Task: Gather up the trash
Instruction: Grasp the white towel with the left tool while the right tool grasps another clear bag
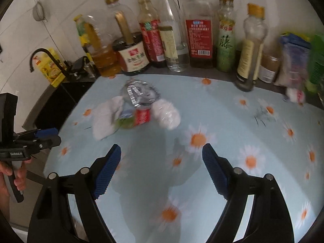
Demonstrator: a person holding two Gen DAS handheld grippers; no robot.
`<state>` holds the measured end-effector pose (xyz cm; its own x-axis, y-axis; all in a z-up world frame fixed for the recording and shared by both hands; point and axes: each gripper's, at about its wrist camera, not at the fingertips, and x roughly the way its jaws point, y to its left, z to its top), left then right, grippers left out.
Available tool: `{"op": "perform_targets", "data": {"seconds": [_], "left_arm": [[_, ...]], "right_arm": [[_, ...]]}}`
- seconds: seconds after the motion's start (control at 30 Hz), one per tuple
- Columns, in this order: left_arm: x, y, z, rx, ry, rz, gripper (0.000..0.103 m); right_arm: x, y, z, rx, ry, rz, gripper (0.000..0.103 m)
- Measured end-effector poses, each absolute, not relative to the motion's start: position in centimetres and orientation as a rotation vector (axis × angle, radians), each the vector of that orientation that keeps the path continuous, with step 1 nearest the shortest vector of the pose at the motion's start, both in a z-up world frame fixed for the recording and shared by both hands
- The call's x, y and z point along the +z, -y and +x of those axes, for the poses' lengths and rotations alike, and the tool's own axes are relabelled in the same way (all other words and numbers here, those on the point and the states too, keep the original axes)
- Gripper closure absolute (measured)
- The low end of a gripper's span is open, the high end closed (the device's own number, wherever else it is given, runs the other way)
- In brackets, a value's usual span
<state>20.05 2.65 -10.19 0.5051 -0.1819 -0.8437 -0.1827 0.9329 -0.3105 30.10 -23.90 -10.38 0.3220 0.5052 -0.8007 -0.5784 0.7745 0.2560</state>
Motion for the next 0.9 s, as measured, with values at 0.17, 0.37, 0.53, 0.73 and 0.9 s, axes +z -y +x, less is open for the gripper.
{"op": "perform_targets", "data": {"seconds": [0.17, 0.37, 0.53, 0.73, 0.9], "left_arm": [[-12.0, -3.1, 23.7, 0.048, -1.098, -0.437, 0.028], [-13.2, -3.7, 26.4, 0.083, -1.124, -0.493, 0.028], [-13.5, -3.6, 27.6, 0.072, -1.132, -0.535, 0.028], [-14.5, -3.3, 29.1, 0.084, -1.166, -0.554, 0.028], [-15.4, -3.7, 29.9, 0.106, -1.191, -0.579, 0.028]], "right_arm": [[-13.2, 21.6, 34.4, 0.781, -1.075, -0.123, 0.021], [-14.1, 19.7, 36.1, 0.841, -1.080, -0.173, 0.022], [-14.5, 18.8, 37.1, 0.854, -1.085, -0.196, 0.031], [-15.9, 18.1, 37.8, 0.850, -1.121, -0.212, 0.042], [-16.5, 17.8, 38.1, 0.848, -1.128, -0.216, 0.051]]}}
